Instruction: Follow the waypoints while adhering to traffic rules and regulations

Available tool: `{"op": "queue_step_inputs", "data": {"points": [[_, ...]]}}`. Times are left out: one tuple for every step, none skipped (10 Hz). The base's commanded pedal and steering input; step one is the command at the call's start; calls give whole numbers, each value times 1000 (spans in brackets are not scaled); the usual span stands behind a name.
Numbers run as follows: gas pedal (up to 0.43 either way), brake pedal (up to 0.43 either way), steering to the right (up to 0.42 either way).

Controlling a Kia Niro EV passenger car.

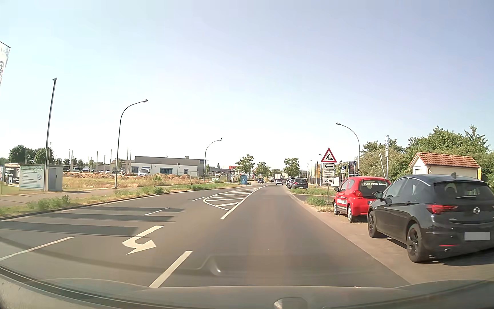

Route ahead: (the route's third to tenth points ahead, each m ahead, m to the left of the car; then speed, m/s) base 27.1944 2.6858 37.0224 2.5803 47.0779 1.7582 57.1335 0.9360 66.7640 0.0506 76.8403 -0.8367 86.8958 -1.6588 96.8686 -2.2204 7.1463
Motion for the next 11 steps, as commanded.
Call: {"op": "queue_step_inputs", "data": {"points": [[130, 30, 12], [118, 30, 12], [98, 30, 12], [98, 30, 12], [98, 30, 12], [98, 30, 12], [98, 30, 12], [98, 30, 12], [98, 30, 11], [98, 37, 6], [98, 30, -3]]}}
